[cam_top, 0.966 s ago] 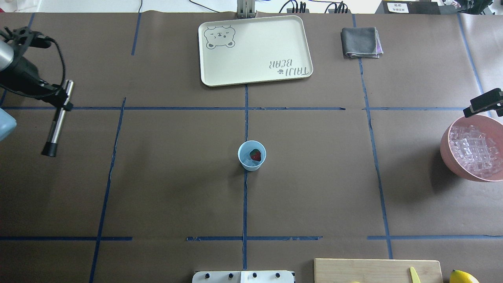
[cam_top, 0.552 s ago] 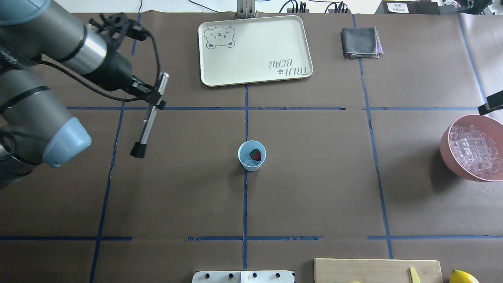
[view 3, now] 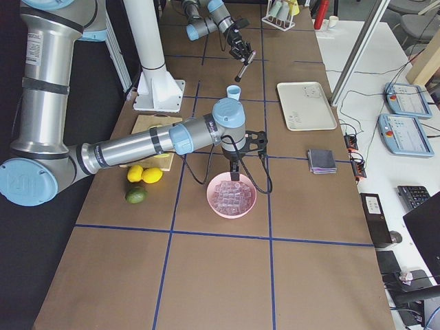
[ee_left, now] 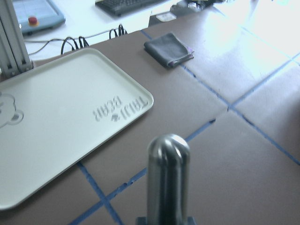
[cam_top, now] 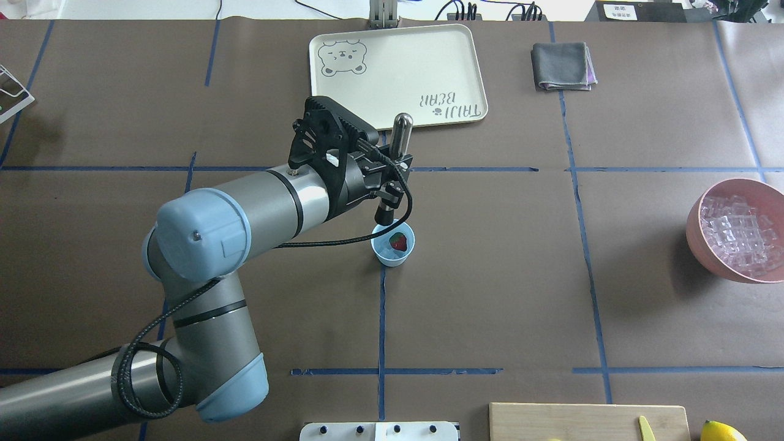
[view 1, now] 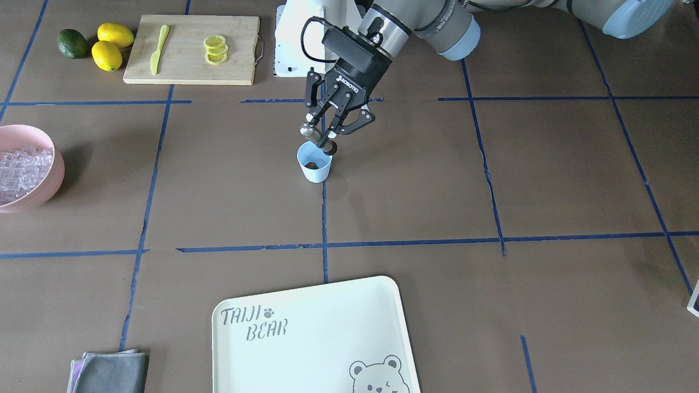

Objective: Mash ice and strawberries in cup
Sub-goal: 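Carry the metal rod upright over the blue cup with the left gripper, then lower the metal rod into the blue cup and press down on the contents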

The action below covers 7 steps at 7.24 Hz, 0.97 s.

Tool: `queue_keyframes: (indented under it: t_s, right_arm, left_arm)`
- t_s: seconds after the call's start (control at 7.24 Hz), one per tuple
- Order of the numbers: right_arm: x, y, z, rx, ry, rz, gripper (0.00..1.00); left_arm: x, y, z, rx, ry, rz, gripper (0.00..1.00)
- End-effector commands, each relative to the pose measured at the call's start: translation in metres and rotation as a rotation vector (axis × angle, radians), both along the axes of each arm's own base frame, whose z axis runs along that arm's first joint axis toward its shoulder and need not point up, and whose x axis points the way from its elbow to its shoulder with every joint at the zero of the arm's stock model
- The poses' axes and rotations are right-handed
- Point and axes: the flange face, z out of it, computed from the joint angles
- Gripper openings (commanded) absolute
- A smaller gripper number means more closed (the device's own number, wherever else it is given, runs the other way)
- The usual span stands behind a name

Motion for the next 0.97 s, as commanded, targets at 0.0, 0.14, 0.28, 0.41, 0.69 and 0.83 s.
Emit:
queue_keyframes:
  t_s: [0.0, 0.14, 0.28, 0.41, 0.69, 0.83]
  right_arm:
    - [-0.002, 0.004, 0.004, -0.005, 0.004, -0.01, 1.0]
    - [-0.002, 0.004, 0.004, -0.005, 0.004, -0.01, 1.0]
    - [-0.003, 0.004, 0.004, -0.005, 0.004, -0.011, 1.0]
    - [-0.003, 0.004, 0.003, -0.002, 0.003, -0.011, 1.0]
    - [-0.003, 0.003, 0.002, -0.001, 0.001, -0.012, 1.0]
    - [-0.003, 0.003, 0.002, -0.001, 0.001, -0.012, 1.0]
  left_arm:
    - [-0.005, 0.001, -0.004, 0.049, 0.082, -0.139, 0.0]
    - [0.001, 0.006, -0.003, 0.061, 0.066, -0.134, 0.0]
    - [0.011, 0.023, 0.005, 0.09, 0.067, -0.145, 0.0]
    - [0.028, 0.032, 0.018, 0.102, 0.068, -0.173, 0.0]
    - [0.042, 0.044, 0.034, 0.104, 0.059, -0.151, 0.0]
    - [0.045, 0.049, 0.041, 0.109, 0.043, -0.143, 0.0]
